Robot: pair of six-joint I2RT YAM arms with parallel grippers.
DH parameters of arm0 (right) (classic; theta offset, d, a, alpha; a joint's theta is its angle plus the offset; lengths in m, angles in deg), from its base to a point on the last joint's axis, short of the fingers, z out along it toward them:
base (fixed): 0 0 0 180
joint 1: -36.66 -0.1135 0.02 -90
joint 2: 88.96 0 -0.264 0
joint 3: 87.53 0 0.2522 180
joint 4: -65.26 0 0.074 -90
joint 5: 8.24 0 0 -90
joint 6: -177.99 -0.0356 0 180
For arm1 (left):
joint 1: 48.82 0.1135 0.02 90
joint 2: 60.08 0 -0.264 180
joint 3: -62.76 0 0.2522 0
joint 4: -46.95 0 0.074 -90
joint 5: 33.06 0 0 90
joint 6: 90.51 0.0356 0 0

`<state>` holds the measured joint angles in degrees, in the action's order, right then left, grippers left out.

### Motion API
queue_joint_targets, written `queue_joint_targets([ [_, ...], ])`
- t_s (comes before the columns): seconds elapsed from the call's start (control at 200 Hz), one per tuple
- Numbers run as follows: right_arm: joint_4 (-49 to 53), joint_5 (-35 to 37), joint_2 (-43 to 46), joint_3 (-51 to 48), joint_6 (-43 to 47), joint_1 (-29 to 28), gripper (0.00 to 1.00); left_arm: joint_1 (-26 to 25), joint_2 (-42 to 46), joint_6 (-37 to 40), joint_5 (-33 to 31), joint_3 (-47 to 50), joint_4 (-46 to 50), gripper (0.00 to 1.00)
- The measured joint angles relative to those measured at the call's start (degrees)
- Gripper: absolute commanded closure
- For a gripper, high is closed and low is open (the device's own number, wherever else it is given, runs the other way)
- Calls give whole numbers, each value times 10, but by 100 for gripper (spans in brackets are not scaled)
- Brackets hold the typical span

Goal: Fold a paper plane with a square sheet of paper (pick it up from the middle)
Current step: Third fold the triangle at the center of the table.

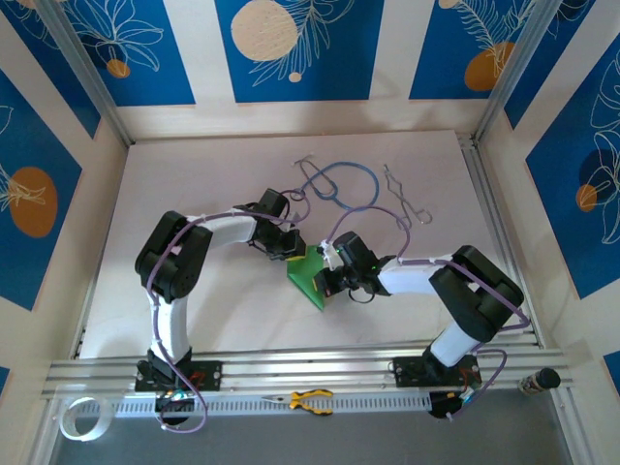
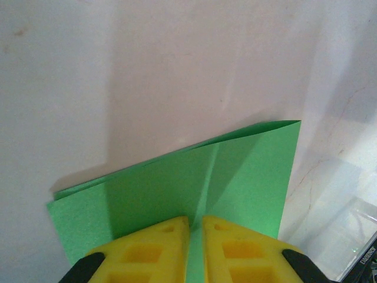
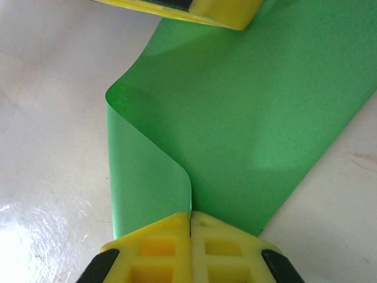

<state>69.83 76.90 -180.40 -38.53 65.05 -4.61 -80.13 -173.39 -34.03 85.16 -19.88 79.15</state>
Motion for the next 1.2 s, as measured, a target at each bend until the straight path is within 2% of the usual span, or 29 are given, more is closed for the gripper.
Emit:
queue_joint_targets([
  [0.6, -7, 6, -10, 0, -4, -10, 96, 0, 0, 0, 0, 0, 0, 82],
  [0.845, -9, 7, -10, 0, -6, -10, 97, 0, 21, -9, -18, 0, 7, 68],
  [0.97, -9, 7, -10, 0, -6, -10, 97, 0, 66, -11, -40, 2, 8, 67],
  [1.07, -9, 7, -10, 0, -6, -10, 97, 0, 118, -22, -48, 23, -3, 76],
  [1.156, -9, 6, -10, 0, -6, -10, 97, 0, 165, -45, -46, 64, -27, 94],
  [1.201, -9, 6, -10, 0, -6, -10, 97, 0, 186, -58, -40, 94, -47, 100],
])
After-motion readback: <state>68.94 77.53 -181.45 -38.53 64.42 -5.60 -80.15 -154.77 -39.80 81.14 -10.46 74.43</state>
